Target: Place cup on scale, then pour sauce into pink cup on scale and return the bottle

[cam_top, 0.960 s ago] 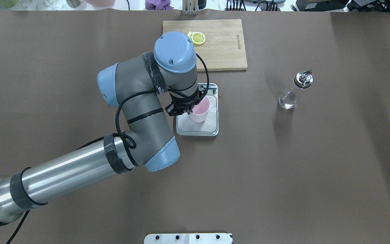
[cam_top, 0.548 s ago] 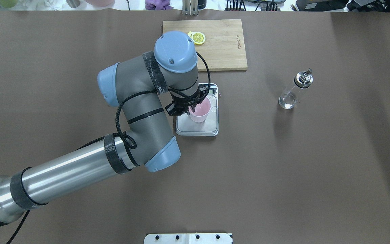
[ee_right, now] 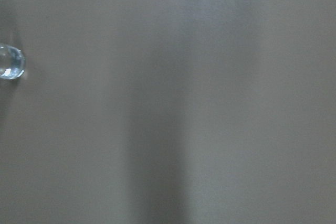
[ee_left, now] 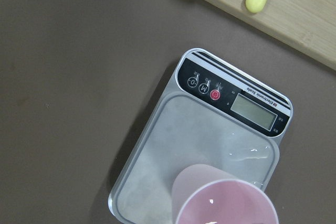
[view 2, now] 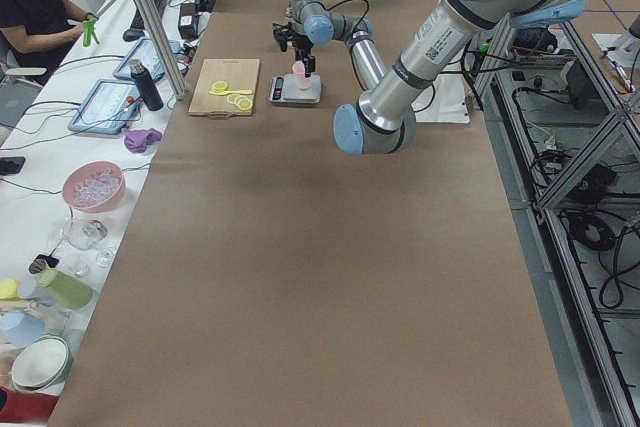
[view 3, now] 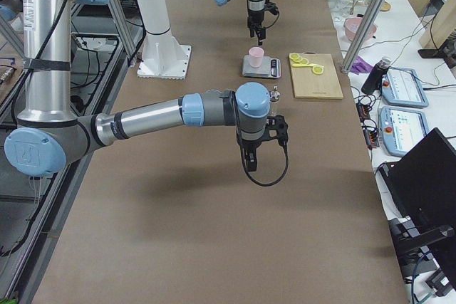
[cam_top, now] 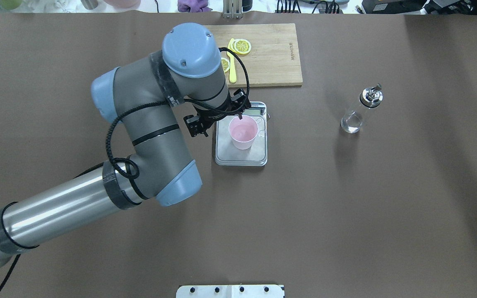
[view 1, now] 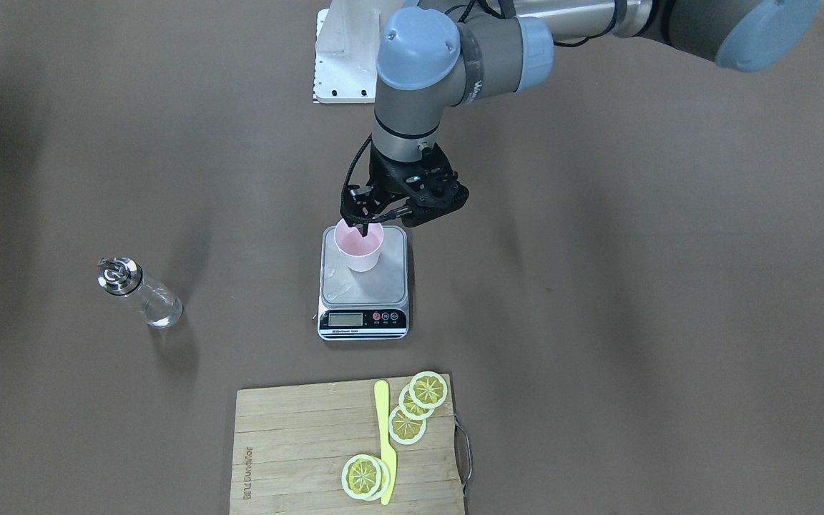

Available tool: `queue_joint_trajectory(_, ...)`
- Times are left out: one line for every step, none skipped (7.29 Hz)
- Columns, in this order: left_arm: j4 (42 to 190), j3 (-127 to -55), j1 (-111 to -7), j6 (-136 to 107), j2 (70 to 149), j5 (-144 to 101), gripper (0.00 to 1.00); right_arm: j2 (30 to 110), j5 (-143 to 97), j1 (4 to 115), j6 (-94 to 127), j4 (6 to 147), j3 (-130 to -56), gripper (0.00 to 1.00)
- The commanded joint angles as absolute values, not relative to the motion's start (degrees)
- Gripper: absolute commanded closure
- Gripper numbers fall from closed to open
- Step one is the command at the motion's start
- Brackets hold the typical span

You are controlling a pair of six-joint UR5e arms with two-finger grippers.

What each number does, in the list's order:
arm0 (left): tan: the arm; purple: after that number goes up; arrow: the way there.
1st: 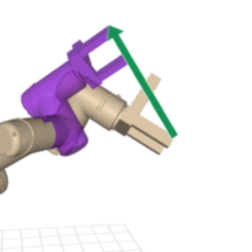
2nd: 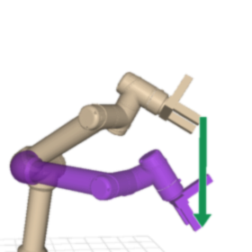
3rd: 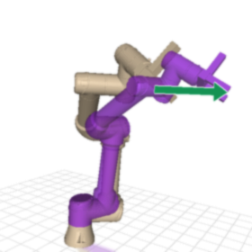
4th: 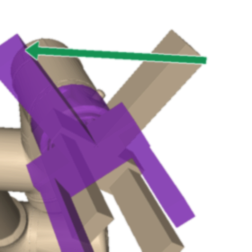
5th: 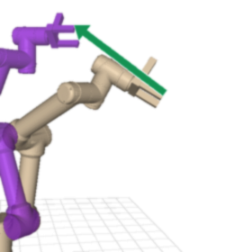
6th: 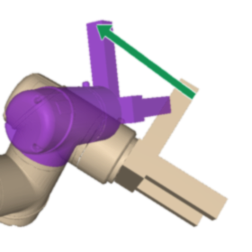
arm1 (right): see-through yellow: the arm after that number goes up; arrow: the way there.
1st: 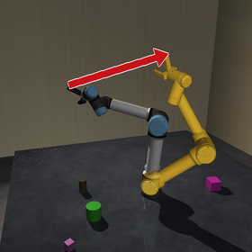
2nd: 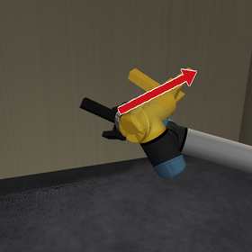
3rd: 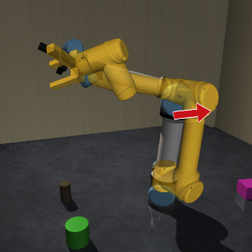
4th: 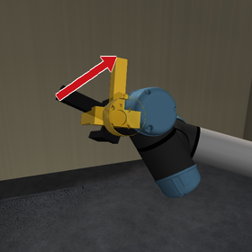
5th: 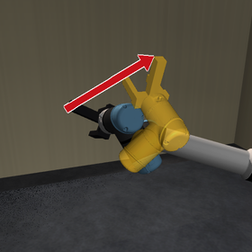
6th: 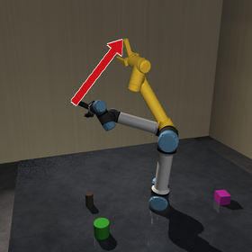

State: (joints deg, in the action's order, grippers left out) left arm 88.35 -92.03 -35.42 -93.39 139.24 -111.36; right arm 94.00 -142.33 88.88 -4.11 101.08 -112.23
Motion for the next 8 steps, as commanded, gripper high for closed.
queue_joint_trajectory(84.85,-101.74,-39.61,-87.06,131.43,-114.15,0.02,89.94,-146.59,87.89,-4.13,99.33,-115.22,0.0)
queue_joint_trajectory(81.33,-105.43,-41.47,-79.79,128.7,-114.43,0.02,87.56,-146.51,87.28,-4.3,94.97,-115.31,0.0)
queue_joint_trajectory(80.52,-108.77,-43.75,-72.76,124.67,-114.61,0.02,87.45,-144.43,87.28,-4.31,92.05,-115.31,0.0)
queue_joint_trajectory(80.51,-112.03,-46.81,-62.59,119.06,-114.78,0.02,88.06,-141.01,87.01,-1.78,88.37,-115.4,0.0)
queue_joint_trajectory(80.59,-114.32,-49.46,-51.61,112.3,-114.61,0.02,88.59,-140.19,84.92,5.81,81.72,-115.31,0.0)
queue_joint_trajectory(81.38,-115.3,-53.31,-47.85,106.67,-114.78,0.02,89.9,-136.62,79.68,16.33,71.3,-115.23,0.0)
queue_joint_trajectory(82.52,-114.96,-60.05,-41.29,103.39,-114.96,0.02,91.91,-130.93,73.89,26.18,61.01,-115.22,0.0)
queue_joint_trajectory(82.18,-114.09,-65.51,-30.61,102.32,-117.66,0.02,93.06,-126.95,69.3,33.85,53.86,-115.14,0.0)
